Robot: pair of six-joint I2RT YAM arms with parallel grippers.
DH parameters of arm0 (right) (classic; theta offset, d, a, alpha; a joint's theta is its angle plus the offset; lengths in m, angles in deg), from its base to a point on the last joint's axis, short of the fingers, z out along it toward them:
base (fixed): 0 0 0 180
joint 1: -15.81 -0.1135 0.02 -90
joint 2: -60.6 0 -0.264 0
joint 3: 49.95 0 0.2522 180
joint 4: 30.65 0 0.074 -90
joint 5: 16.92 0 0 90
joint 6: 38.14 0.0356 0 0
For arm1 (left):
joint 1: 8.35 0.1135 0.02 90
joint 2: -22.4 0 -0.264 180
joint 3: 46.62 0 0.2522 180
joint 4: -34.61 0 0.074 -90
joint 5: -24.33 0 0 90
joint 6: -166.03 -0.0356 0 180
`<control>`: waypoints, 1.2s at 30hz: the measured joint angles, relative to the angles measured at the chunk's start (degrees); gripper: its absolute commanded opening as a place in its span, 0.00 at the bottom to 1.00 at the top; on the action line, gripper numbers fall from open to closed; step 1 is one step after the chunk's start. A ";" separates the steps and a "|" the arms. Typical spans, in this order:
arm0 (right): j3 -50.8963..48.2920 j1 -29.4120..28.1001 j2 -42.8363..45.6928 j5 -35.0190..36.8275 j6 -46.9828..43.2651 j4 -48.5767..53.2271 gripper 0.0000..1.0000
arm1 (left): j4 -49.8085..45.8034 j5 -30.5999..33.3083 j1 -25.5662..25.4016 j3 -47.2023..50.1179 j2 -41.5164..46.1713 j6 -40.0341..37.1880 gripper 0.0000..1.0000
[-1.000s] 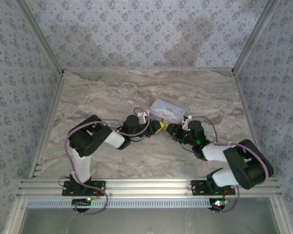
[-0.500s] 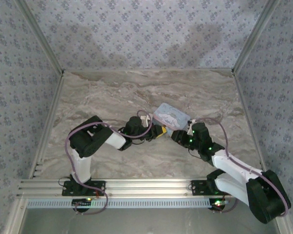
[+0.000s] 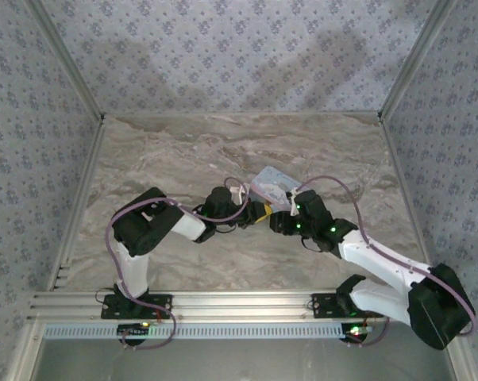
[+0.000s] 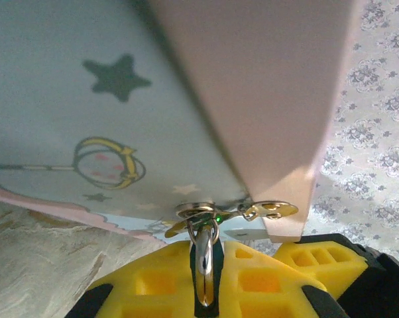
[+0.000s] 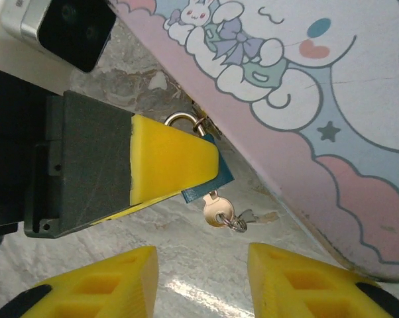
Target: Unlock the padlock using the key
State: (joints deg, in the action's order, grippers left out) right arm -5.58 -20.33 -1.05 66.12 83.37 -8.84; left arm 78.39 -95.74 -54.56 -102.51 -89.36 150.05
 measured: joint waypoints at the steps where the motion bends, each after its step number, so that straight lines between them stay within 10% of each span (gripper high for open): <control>1: 0.50 -0.50 -0.68 0.74 -0.79 0.33 0.47 | -0.11 0.07 0.11 -0.04 0.00 0.00 0.00; 36: 10.21 -7.23 -15.08 14.58 -17.90 3.80 0.37 | -0.39 -1.70 0.83 -1.46 0.44 0.48 0.00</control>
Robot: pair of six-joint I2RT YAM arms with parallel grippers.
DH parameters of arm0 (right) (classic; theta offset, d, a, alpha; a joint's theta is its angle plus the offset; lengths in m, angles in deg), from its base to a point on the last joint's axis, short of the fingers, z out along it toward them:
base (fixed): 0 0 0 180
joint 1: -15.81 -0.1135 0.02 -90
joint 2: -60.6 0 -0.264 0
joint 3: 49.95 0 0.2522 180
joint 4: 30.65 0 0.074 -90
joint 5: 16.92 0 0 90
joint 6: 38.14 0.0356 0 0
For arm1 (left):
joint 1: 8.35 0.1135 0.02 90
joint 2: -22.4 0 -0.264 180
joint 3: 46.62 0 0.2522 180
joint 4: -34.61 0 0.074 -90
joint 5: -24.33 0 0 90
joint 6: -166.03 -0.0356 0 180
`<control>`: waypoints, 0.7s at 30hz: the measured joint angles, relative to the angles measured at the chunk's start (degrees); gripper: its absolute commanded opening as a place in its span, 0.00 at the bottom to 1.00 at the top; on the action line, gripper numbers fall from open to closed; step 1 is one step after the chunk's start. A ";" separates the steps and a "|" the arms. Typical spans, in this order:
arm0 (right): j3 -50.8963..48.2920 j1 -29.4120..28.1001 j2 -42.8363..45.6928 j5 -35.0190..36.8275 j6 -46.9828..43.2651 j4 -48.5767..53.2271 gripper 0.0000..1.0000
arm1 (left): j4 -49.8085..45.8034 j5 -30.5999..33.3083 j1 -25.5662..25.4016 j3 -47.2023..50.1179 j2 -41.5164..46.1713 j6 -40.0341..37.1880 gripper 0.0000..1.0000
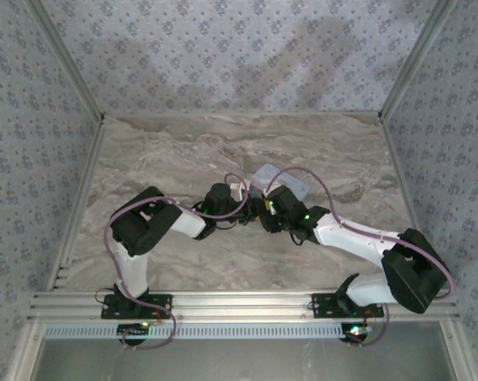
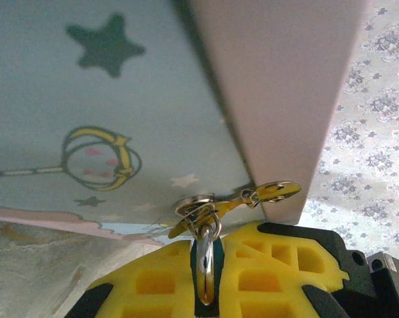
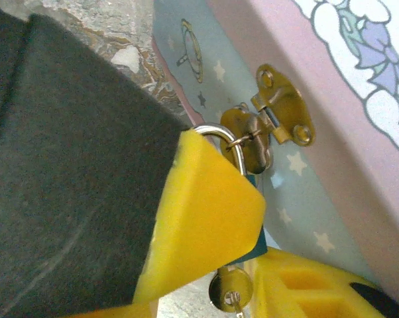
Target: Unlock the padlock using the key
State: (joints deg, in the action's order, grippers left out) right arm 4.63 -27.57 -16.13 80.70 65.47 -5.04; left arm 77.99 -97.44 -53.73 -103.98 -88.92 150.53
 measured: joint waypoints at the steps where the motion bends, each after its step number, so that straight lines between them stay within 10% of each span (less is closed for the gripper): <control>1: 0.28 -0.09 -0.22 0.39 -0.31 0.35 0.37 | 0.00 -0.04 0.02 0.00 0.00 0.00 0.00; 12: 1.11 -0.66 -0.85 1.38 -3.76 3.28 0.00 | -1.11 -1.31 0.17 0.02 0.00 -0.04 0.00; 21: 0.20 2.89 -0.85 -7.04 -2.86 1.68 0.00 | -2.99 -1.62 0.39 0.20 0.02 -0.28 0.10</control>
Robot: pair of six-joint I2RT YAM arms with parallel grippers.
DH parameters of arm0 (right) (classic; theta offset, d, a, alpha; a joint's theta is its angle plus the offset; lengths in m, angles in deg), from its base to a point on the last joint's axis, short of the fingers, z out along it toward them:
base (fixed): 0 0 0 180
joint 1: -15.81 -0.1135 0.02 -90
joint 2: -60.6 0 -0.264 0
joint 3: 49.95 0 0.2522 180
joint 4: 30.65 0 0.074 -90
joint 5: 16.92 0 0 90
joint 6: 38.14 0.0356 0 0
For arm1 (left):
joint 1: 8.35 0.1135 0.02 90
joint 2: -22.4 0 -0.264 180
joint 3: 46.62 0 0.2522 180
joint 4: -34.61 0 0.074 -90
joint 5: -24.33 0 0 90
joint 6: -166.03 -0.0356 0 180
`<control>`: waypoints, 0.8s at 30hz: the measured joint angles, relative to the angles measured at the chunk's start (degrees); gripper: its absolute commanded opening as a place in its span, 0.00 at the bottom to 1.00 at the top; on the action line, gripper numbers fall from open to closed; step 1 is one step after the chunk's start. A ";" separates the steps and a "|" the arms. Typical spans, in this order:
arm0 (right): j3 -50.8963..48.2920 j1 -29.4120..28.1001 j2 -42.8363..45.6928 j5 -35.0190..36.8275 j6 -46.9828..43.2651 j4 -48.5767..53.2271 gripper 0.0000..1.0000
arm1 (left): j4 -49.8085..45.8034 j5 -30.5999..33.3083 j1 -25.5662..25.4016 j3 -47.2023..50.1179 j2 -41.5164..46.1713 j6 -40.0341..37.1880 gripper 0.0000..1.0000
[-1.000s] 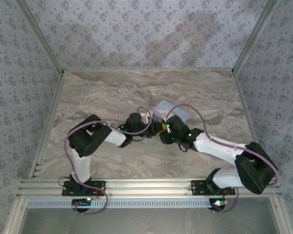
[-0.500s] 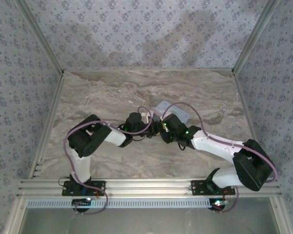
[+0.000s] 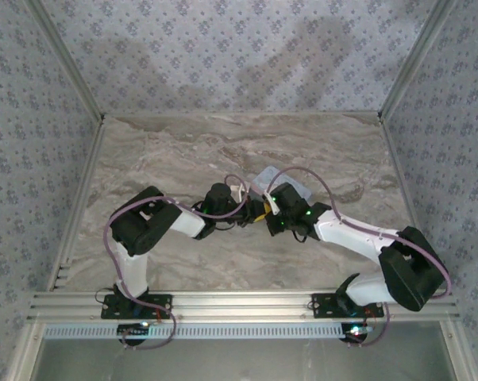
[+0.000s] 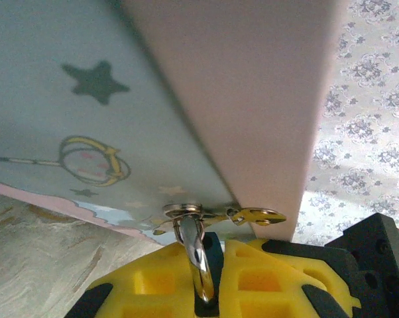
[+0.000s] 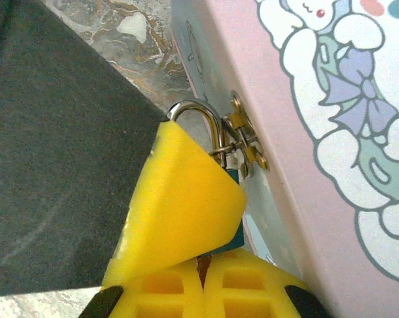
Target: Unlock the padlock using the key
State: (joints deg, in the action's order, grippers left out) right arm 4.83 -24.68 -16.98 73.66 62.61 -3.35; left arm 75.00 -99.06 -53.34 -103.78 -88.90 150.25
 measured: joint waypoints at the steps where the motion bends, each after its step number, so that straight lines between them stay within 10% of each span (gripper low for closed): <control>1: -0.28 0.02 -0.02 -0.31 0.20 -0.33 0.00 | -0.04 0.02 0.00 0.17 0.04 -0.07 0.11; 9: -2.40 -1.33 -0.20 -2.08 2.45 -3.76 0.41 | -0.17 0.44 -0.02 1.36 0.31 -1.77 0.11; 24: -7.50 -0.44 4.07 -2.82 7.91 -5.20 0.47 | -8.94 0.94 -0.07 2.75 1.92 -8.28 0.20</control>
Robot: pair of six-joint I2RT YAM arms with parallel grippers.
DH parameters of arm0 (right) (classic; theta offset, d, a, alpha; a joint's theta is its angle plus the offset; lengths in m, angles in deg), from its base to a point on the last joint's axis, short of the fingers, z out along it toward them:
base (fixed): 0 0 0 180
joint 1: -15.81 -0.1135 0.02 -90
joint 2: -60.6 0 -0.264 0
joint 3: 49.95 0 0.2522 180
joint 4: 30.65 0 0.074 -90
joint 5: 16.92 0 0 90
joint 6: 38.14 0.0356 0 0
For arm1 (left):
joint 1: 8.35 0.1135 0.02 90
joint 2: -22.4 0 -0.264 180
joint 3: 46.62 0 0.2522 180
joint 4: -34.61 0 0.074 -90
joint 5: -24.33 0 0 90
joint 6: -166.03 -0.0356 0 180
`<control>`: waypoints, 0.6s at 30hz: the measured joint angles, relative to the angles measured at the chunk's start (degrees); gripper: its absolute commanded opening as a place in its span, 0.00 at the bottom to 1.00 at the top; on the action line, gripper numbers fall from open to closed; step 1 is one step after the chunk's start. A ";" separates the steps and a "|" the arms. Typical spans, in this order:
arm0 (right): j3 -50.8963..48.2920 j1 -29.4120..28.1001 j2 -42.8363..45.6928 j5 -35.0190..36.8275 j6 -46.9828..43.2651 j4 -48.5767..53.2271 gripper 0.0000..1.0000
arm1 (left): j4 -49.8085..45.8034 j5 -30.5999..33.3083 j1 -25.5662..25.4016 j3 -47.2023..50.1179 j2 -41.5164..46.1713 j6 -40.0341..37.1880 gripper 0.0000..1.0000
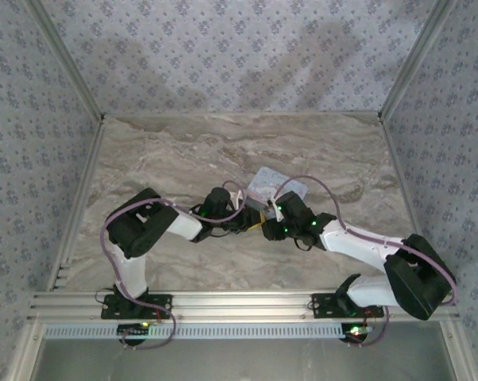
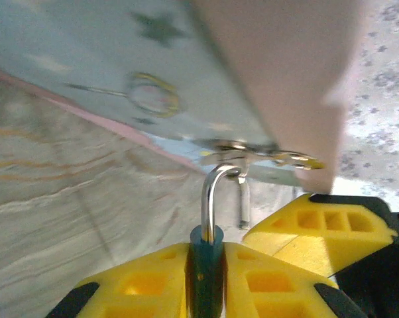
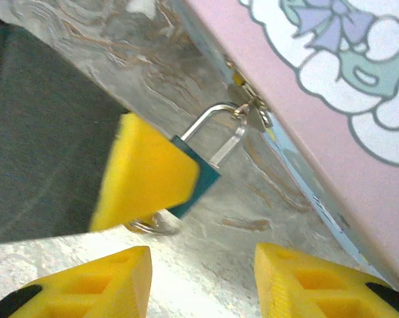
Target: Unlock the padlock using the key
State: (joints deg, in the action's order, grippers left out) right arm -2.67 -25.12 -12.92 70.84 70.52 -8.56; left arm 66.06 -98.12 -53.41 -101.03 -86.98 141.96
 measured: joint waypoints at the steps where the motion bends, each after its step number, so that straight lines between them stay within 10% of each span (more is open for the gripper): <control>1: -0.37 -0.02 0.00 0.09 0.33 -0.04 0.47 | -0.44 0.15 0.02 0.02 0.02 -0.44 0.20; 18: -0.92 6.36 0.46 2.47 4.07 -0.83 0.47 | -9.09 1.22 0.00 1.22 7.43 -5.35 0.40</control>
State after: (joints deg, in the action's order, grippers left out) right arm -3.59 -18.76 -12.46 73.31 74.58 -9.39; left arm 56.97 -96.90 -53.41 -99.80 -79.55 136.61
